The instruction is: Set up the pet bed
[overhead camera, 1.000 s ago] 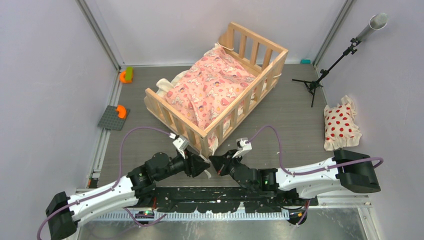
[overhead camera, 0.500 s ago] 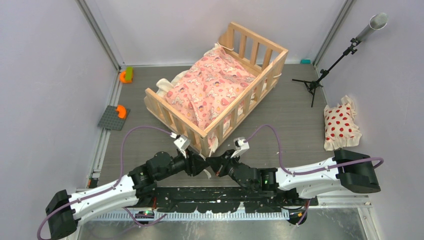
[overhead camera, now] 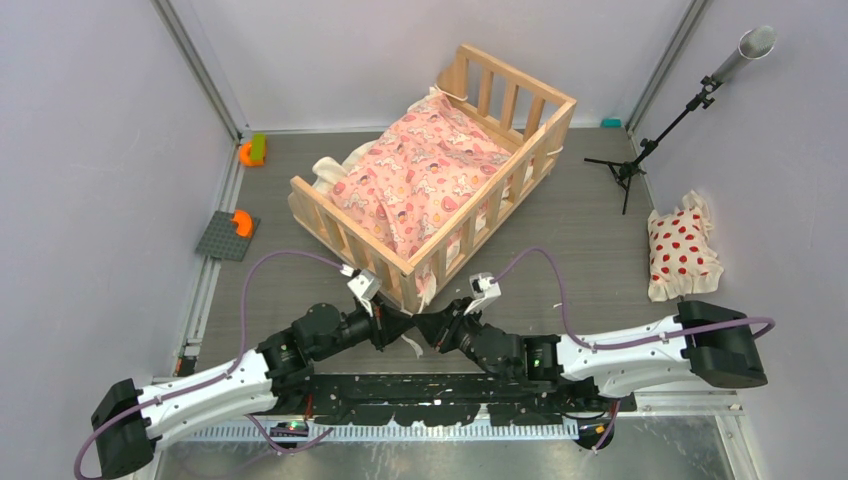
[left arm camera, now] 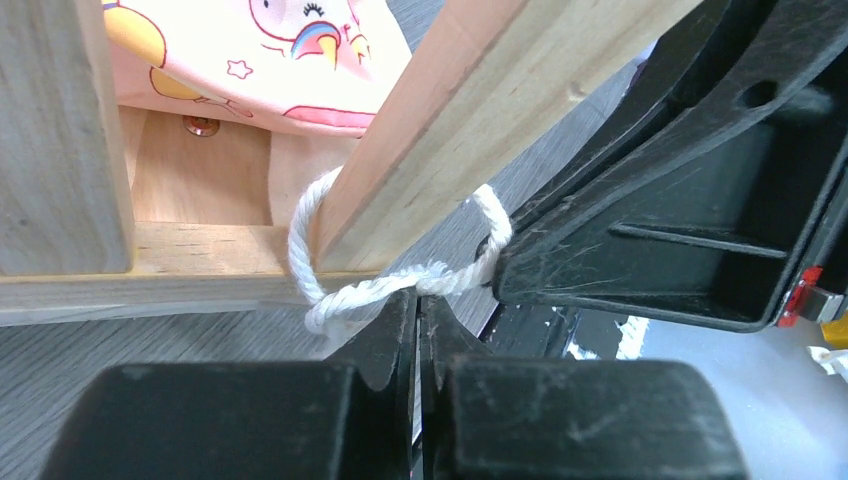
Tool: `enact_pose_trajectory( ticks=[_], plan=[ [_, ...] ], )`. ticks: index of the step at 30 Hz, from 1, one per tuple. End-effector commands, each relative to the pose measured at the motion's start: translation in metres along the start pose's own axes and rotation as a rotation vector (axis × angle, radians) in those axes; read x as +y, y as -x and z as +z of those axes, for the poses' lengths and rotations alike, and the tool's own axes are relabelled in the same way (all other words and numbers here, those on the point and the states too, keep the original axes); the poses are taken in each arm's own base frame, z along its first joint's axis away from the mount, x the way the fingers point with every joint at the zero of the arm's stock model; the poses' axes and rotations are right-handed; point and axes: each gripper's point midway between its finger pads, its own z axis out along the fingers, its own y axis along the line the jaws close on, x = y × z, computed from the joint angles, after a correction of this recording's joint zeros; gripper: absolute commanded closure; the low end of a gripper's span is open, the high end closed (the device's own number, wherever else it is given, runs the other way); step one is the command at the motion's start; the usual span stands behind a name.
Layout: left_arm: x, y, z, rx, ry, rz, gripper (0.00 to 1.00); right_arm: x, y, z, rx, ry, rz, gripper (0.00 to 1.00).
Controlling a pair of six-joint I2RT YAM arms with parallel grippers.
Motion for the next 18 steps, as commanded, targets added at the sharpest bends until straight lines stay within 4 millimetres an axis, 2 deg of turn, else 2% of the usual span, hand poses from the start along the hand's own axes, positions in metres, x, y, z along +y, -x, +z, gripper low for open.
enact_pose_trajectory(
  ticks=[1, 4, 7, 13, 18],
  plan=[
    [-0.011, 0.028, 0.001, -0.083, -0.029, 0.018, 1.00, 0.015, 0.021, -0.007, -0.033, 0.037, -0.004, 0.76],
    [-0.011, 0.028, 0.002, -0.076, -0.025, 0.018, 1.00, 0.005, 0.022, -0.018, -0.004, 0.037, -0.109, 0.70],
    [-0.012, 0.028, 0.001, -0.071, -0.023, 0.019, 1.00, -0.009, 0.027, -0.031, 0.014, 0.035, -0.248, 0.68],
    [-0.019, 0.028, 0.000, -0.049, -0.054, 0.037, 1.00, -0.033, 0.019, -0.045, 0.075, 0.111, -0.634, 0.64],
    [-0.023, 0.027, -0.002, -0.028, -0.077, 0.054, 1.00, -0.030, 0.020, -0.050, 0.010, 0.249, -0.826, 0.59]
  ],
)
